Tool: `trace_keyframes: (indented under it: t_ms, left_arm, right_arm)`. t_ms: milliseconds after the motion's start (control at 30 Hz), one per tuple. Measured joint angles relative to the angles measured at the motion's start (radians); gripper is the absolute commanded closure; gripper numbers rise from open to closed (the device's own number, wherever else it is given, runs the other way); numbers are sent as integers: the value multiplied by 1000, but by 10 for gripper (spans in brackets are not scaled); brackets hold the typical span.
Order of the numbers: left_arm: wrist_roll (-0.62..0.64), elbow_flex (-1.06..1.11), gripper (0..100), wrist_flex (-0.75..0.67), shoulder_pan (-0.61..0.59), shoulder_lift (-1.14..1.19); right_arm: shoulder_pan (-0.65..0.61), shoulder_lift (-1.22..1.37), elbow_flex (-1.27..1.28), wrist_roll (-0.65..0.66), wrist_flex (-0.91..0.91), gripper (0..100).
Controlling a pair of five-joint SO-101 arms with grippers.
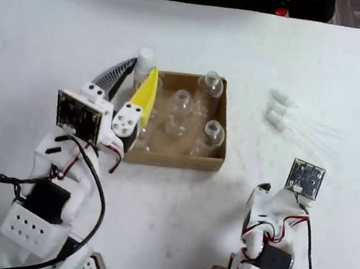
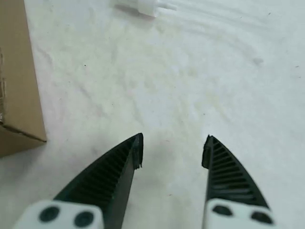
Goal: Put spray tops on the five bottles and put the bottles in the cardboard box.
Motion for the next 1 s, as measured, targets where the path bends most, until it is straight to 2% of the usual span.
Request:
trace_keyframes:
  t_ms: [333, 633, 833, 1000]
  left_arm:
    - [0, 230, 978, -192, 2, -2]
    - [0, 318, 972, -210, 2, -2]
    - [0, 319, 786, -210, -6, -2]
    - [0, 345, 814, -210, -60, -2]
  right_arm:
    - [0, 0, 0, 0, 0, 814]
    - [0, 0, 0, 0, 0, 814]
    - [0, 0, 0, 0, 0, 814]
    - [0, 0, 0, 0, 0, 814]
